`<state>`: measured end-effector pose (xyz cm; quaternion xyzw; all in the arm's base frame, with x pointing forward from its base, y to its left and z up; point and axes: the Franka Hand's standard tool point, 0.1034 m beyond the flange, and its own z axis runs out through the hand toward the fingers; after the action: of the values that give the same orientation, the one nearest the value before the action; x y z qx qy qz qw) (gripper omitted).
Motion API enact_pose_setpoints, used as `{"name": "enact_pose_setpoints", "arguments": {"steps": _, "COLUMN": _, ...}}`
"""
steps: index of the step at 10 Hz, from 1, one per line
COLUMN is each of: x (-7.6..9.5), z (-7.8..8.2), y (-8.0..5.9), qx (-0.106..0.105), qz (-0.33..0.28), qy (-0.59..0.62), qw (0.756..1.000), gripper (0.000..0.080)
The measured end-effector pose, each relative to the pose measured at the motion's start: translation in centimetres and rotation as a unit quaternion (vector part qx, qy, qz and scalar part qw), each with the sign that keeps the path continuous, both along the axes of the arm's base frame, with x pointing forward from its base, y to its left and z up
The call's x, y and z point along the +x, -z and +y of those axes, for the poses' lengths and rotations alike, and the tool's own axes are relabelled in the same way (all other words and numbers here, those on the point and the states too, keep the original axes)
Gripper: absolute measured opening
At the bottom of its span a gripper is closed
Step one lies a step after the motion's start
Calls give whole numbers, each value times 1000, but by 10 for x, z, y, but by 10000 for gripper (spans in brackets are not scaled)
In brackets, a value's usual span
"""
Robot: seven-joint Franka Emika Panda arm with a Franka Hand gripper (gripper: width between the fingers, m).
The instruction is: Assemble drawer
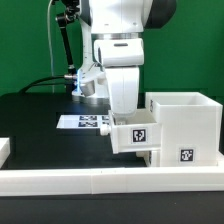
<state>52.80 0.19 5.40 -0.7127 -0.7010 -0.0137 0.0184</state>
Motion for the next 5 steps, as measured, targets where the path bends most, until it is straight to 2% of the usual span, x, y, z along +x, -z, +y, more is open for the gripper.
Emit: {"name": "enact_pose_setpoints", "arguments": {"steps": 5, "x": 1, "z": 8, "y": -1, "qx": 0, "qz": -2, "qy": -1, "qw": 1000, "gripper": 44}}
